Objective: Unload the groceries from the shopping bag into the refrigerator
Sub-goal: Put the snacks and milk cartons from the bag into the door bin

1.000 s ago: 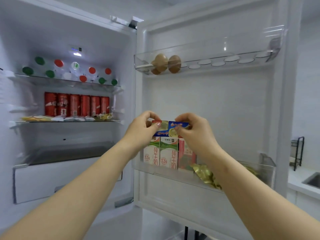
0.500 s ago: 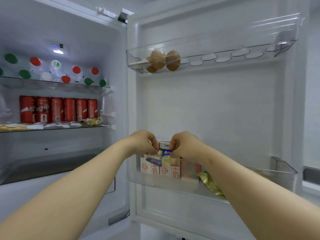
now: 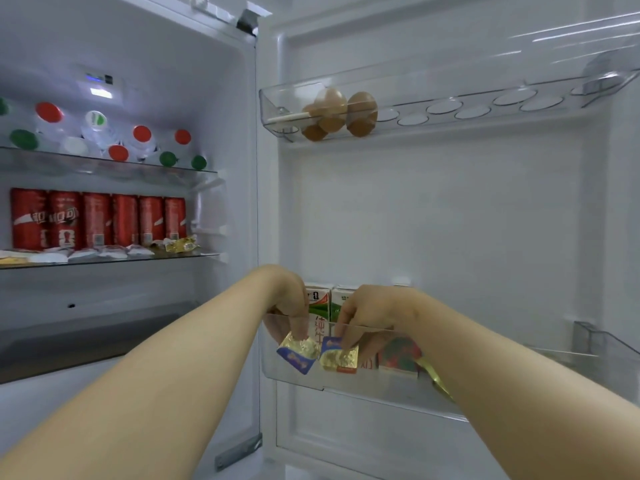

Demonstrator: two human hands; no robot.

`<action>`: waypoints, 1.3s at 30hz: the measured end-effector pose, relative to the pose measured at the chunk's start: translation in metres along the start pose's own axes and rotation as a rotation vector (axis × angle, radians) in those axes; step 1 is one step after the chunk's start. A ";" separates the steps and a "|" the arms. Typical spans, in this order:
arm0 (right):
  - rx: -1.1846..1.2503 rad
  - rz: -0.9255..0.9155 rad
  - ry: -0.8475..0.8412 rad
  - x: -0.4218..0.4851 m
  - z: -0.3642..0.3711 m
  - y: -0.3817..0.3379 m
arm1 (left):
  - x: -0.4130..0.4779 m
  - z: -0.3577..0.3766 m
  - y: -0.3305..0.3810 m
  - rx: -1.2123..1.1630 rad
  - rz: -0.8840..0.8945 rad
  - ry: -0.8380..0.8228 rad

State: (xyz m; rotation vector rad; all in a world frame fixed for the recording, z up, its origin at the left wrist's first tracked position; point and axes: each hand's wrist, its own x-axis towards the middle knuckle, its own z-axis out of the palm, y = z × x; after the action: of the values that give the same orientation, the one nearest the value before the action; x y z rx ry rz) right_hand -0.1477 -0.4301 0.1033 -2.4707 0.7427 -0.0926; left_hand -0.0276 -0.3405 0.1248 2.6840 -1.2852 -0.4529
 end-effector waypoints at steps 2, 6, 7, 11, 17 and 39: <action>0.142 0.011 -0.025 0.004 0.003 0.004 | 0.005 0.002 -0.001 0.132 -0.003 -0.011; 0.171 -0.012 -0.056 0.009 0.005 0.005 | 0.010 0.003 0.001 0.339 -0.003 -0.043; 0.180 -0.002 -0.078 0.009 0.006 0.005 | 0.010 0.003 0.001 0.359 0.003 -0.061; 0.293 0.082 -0.195 0.008 0.005 0.007 | 0.008 0.002 0.004 0.368 0.032 -0.107; 0.218 0.177 -0.268 0.013 0.008 0.008 | 0.008 0.002 0.006 0.297 -0.010 -0.124; 0.246 0.140 -0.279 0.011 0.008 0.011 | 0.015 0.017 0.006 -0.049 -0.162 -0.127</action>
State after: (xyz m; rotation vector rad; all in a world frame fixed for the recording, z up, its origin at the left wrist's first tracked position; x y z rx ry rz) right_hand -0.1418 -0.4402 0.0896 -2.1352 0.7317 0.1980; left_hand -0.0289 -0.3554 0.1069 2.7694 -1.0738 -0.6750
